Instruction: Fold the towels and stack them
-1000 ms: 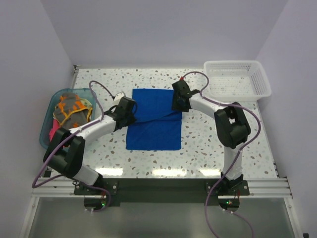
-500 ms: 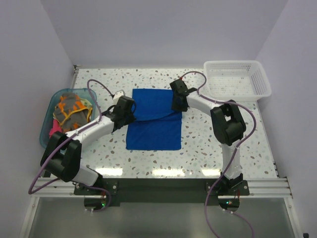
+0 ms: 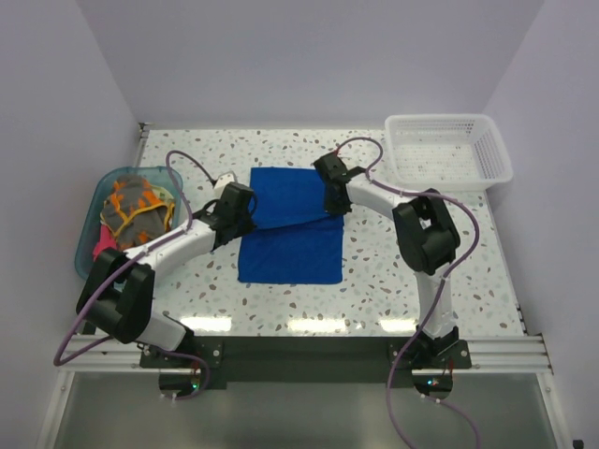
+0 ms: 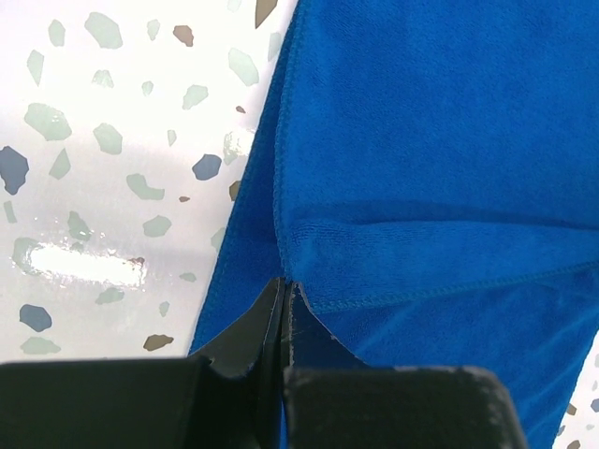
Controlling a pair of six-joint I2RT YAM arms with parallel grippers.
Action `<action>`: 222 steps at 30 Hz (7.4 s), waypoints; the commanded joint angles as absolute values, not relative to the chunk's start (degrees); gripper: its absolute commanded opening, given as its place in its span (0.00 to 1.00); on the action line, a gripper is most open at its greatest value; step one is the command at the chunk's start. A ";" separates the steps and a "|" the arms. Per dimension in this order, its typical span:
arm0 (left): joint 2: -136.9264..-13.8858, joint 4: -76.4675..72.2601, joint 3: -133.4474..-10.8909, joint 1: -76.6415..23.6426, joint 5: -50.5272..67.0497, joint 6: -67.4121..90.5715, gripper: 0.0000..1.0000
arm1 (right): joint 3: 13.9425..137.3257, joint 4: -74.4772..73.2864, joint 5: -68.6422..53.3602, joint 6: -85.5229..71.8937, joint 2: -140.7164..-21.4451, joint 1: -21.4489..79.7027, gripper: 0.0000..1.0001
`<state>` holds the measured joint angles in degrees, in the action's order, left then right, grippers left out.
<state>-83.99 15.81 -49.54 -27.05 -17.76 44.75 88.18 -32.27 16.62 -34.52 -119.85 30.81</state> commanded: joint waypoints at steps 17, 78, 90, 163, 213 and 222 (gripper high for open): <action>-80.24 19.16 -52.56 -26.46 -19.52 40.78 0.00 | 88.51 -38.59 19.34 -35.07 -108.20 31.29 0.13; -81.50 28.30 -72.53 -16.26 -5.63 30.05 0.00 | 86.71 -38.24 12.05 -32.87 -95.02 31.03 0.00; -68.20 24.09 -44.13 -16.35 5.27 35.24 0.00 | 62.06 -34.72 2.90 -36.38 -82.44 32.26 0.00; -56.78 33.93 -31.83 -16.70 5.71 37.44 0.00 | 44.04 -33.23 -4.66 -35.77 -71.89 38.41 0.00; -66.80 22.68 -28.22 -30.23 -0.27 48.42 0.40 | 42.28 -22.85 -5.89 -32.96 -85.61 38.67 0.25; -59.78 24.16 -19.87 -37.61 1.32 57.82 0.36 | 37.79 -30.76 -3.69 -32.87 -78.24 38.58 0.23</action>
